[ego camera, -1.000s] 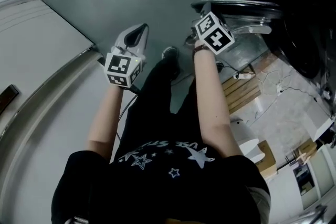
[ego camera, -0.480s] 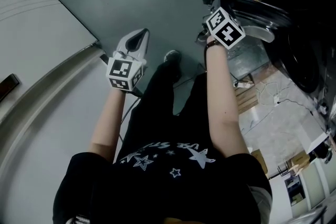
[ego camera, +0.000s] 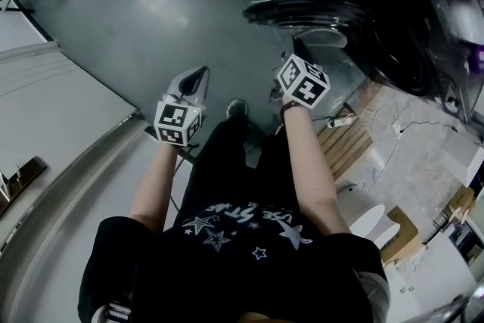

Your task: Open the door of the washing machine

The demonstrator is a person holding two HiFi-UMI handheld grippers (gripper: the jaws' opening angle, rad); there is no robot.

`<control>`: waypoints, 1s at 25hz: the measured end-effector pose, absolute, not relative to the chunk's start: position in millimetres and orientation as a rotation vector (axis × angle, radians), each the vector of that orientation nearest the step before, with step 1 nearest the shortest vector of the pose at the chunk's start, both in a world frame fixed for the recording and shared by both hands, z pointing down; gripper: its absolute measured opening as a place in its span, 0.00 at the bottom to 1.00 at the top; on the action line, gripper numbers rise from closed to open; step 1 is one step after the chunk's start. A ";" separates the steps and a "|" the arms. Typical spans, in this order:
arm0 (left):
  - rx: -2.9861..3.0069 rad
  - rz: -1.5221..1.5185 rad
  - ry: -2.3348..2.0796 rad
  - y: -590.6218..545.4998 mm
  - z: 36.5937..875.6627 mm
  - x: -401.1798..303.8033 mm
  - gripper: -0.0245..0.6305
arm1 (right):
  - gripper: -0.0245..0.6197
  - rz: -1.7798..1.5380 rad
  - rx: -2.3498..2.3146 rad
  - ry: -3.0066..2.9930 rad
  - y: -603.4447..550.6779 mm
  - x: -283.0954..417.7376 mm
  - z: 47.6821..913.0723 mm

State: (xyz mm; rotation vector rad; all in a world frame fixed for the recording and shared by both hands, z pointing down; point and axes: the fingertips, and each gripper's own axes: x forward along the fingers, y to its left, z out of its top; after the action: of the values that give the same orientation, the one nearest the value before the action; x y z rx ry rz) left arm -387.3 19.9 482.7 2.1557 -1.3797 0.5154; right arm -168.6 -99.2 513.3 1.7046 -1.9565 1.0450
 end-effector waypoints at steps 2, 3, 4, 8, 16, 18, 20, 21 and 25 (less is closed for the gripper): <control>2.217 0.508 -1.359 5.1 465.6 -375.6 0.05 | 0.17 1.025 1.758 -1.948 -94.2 -142.5 494.2; 2.253 0.503 -1.347 -3.6 458.0 -368.8 0.05 | 0.15 1.010 1.790 -1.945 -93.1 -129.1 484.8; 2.283 0.498 -1.334 -9.5 450.9 -360.9 0.05 | 0.12 0.997 1.818 -1.942 -90.6 -116.1 475.8; 2.365 0.491 -1.290 -7.6 424.4 -318.6 0.05 | 0.05 0.958 1.896 -1.935 -65.0 -62.8 441.3; 2.491 0.488 -1.238 35.7 380.7 -229.8 0.05 | 0.05 0.916 1.951 -1.955 18.9 29.7 396.2; 2.503 0.481 -1.232 54.0 372.1 -212.0 0.05 | 0.05 0.914 1.969 -1.956 43.5 50.4 389.4; 2.518 0.480 -1.216 73.5 363.7 -194.5 0.05 | 0.05 0.914 1.996 -1.950 67.3 70.9 382.3; 2.528 0.480 -1.206 82.1 359.2 -185.9 0.05 | 0.05 0.911 2.013 -1.948 77.9 80.7 378.2; 2.563 0.474 -1.173 110.0 343.6 -152.7 0.05 | 0.05 0.896 2.080 -1.952 115.3 115.8 360.8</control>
State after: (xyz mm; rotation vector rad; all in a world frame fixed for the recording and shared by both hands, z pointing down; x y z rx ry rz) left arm -152.7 110.0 343.6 2.5631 -1.1731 0.4736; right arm 115.8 115.3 360.8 2.0804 -1.9518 0.8962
